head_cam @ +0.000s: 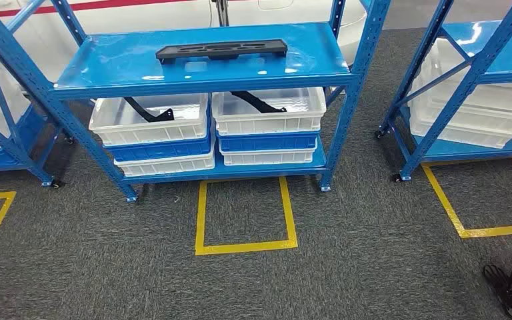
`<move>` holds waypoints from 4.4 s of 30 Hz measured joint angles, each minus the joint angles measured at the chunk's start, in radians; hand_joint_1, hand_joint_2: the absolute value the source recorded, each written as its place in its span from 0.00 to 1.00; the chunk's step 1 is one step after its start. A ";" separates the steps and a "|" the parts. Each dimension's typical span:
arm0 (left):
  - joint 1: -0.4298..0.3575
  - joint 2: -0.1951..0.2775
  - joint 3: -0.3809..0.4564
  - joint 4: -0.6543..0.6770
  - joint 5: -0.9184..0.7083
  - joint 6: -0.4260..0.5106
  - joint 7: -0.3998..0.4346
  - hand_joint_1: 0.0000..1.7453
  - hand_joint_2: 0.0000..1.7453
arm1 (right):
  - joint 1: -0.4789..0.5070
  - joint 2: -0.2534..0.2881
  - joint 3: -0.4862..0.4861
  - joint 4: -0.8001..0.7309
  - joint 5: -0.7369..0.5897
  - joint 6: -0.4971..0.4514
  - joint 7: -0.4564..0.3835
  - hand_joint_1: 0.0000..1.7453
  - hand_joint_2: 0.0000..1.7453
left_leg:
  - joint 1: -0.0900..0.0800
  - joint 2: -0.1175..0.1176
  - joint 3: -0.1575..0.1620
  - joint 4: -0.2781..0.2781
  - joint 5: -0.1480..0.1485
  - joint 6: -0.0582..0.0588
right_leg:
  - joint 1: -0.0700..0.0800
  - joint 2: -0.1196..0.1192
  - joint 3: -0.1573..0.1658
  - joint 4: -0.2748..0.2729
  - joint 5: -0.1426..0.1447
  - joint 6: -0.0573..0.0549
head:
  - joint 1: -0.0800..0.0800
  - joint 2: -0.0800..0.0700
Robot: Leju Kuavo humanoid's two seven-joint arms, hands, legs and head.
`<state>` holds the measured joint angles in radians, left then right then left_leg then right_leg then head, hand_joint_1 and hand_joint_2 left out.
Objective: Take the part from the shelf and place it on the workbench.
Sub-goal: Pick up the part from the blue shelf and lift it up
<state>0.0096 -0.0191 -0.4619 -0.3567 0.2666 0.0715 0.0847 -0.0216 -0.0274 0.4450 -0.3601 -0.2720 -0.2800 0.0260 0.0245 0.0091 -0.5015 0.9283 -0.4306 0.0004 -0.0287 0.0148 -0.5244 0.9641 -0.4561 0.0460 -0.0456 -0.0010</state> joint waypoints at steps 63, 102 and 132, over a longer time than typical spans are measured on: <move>-0.115 0.006 -0.533 0.092 0.290 0.000 0.048 0.00 0.00 | -0.441 -0.194 0.271 -1.334 0.901 0.060 0.174 0.00 0.00 | -0.022 -0.003 0.002 0.010 -0.019 0.017 | 0.012 -0.012 -0.048 0.006 0.034 -0.019 | -0.002 0.001; -0.124 0.002 -0.578 0.101 0.279 -0.004 0.041 0.00 0.00 | -0.464 -0.227 0.327 -1.430 0.970 0.099 0.215 0.00 0.00 | -0.013 -0.021 -0.191 0.337 -0.119 0.002 | 0.014 -0.013 0.000 -0.011 0.004 -0.037 | -0.006 0.000; -0.126 0.006 -0.579 0.105 0.280 -0.014 0.049 0.00 0.00 | -0.464 -0.232 0.356 -1.441 0.988 0.094 0.209 0.00 0.00 | -0.020 -0.026 -0.197 0.326 -0.117 0.014 | 0.013 0.005 -0.001 -0.018 0.010 -0.040 | -0.006 0.000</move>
<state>-0.1160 -0.0135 -1.0408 -0.2518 0.5462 0.0576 0.1335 -0.4860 -0.2594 0.8005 -1.8008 0.7164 -0.1859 0.2352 0.0045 -0.0172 -0.6989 1.2546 -0.5480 0.0147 -0.0155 0.0197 -0.5256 0.9459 -0.4465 0.0058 -0.0511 -0.0008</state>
